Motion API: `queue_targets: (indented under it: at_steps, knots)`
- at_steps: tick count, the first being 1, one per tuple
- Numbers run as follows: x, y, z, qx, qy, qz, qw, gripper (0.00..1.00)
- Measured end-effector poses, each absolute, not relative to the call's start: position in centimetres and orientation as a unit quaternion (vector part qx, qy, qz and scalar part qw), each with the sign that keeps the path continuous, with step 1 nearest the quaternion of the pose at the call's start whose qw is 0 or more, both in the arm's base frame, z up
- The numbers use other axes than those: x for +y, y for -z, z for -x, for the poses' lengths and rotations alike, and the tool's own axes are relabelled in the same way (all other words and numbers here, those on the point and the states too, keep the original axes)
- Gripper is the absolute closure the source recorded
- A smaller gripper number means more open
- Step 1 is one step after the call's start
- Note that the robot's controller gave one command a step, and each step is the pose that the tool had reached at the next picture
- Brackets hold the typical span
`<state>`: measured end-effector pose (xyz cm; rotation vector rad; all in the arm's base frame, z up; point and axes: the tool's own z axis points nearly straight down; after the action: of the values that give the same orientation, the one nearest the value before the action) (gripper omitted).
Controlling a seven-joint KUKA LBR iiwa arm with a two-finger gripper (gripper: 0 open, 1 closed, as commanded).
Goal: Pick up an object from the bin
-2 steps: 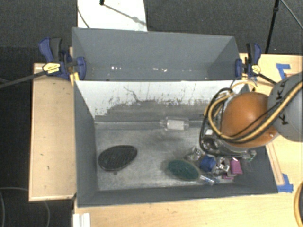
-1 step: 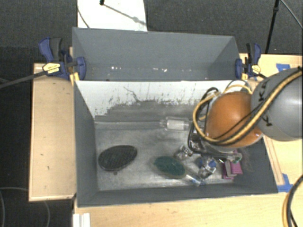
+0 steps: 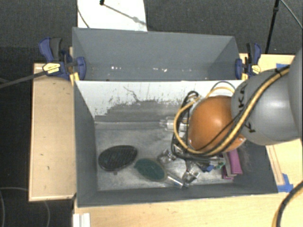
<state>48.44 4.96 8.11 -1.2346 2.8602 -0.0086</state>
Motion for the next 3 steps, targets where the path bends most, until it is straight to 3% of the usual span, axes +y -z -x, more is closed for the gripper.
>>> queue_targets:
  at_steps: [1,2,3]
  knots:
    - [9.7,-16.6,-50.0,0.917,0.000,0.398,0.006,0.00]
    - [17.2,-7.2,-52.9,0.976,-0.002,0.217,-0.001,0.00]
    - [17.2,-7.4,-53.1,0.976,-0.001,0.218,0.003,1.00]
